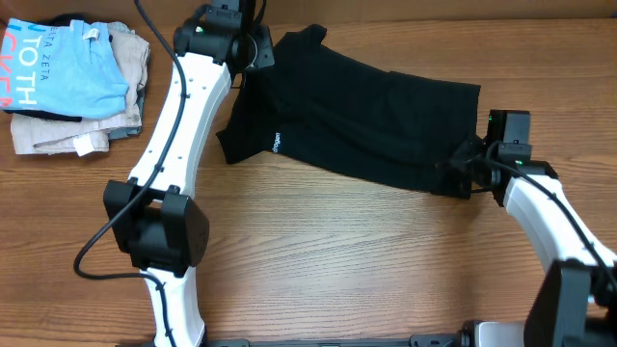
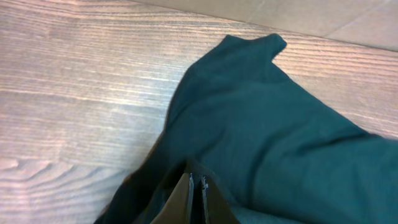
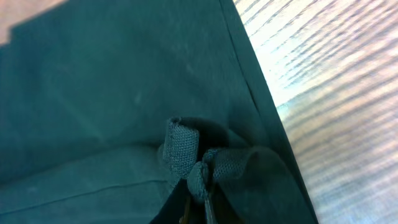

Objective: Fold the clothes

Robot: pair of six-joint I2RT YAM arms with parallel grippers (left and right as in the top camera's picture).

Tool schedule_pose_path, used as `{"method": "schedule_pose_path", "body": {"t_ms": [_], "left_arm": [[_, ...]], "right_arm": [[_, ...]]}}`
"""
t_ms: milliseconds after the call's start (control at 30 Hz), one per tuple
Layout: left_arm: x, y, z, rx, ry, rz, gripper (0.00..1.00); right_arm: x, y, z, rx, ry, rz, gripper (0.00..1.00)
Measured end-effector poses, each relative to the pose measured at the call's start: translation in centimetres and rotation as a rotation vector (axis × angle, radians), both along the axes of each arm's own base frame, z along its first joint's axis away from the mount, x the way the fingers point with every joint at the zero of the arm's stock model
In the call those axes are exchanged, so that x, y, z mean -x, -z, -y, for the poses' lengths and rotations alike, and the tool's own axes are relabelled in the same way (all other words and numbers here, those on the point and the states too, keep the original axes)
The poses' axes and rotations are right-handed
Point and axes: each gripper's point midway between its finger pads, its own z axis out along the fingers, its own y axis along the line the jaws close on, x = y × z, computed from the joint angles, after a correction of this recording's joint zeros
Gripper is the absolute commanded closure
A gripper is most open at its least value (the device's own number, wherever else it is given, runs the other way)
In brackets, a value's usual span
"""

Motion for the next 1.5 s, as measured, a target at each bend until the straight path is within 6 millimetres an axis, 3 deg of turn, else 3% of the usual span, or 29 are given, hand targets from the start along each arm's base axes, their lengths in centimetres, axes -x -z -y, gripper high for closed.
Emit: {"method": "schedule_pose_path", "body": {"t_ms": [33,100,133,167,200,333,500,733,867,967,1067,1233,1367,1500], "left_arm": [[-0.4,0.7,0.1,-0.002,-0.001,-0.002,0.88],[-1.0,2.2,0.1,-0.01,-0.002,-0.014,0.55],[-1.3,3.0,0.2,-0.014,-0.002,-0.02,0.32],[-1.6,3.7,0.2,-0.018,-0.004,-0.026,0.18],[-1.7,4.5,0.2,-0.023,-0.005,-0.037,0.0],[-1.6,5.7,0.1,-0.031,-0.006,-0.067,0.0],[0.9,4.7,-0.7,-0.056,-0.006,-0.168,0.0],[5.4,-0.4,-1.9,-0.082,-0.003,-0.267,0.0],[9.1,-2.1,-2.8,-0.098,-0.021,-0.352,0.0],[11.0,-2.3,-3.3,-0.11,-0.036,-0.413,0.0],[11.8,-2.2,-3.5,-0.109,-0.053,-0.442,0.0],[12.1,-2.9,-3.0,-0.103,-0.049,-0.427,0.0],[13.3,-5.6,-2.3,-0.088,-0.027,-0.362,0.0],[16.5,-9.4,-2.5,-0.066,-0.044,-0.287,0.0]], "right_arm": [[-0.2,0.5,0.1,0.004,0.001,-0.004,0.79],[-0.5,1.1,0.2,0.009,0.001,-0.006,0.59],[-0.6,1.3,0.2,0.013,-0.005,-0.01,0.5],[-0.6,1.4,0.2,0.014,-0.007,-0.012,0.38],[-0.5,1.5,0.2,0.013,-0.008,-0.016,0.33],[0.2,1.7,-0.1,0.009,-0.035,-0.052,0.25],[1.1,0.7,-0.4,-0.002,-0.055,-0.129,0.24],[2.3,-6.0,-1.1,-0.015,-0.111,-0.142,0.23],[4.7,-9.6,-1.8,-0.032,-0.13,-0.127,0.23],[7.7,-10.4,-2.3,-0.052,-0.136,-0.182,0.24],[10.0,-10.7,-2.5,-0.063,-0.138,-0.231,0.24],[12.0,-11.5,-2.7,-0.066,-0.14,-0.252,0.23],[13.7,-12.4,-2.8,-0.065,-0.139,-0.252,0.24],[14.4,-13.4,-2.9,-0.06,-0.14,-0.217,0.23]]}}
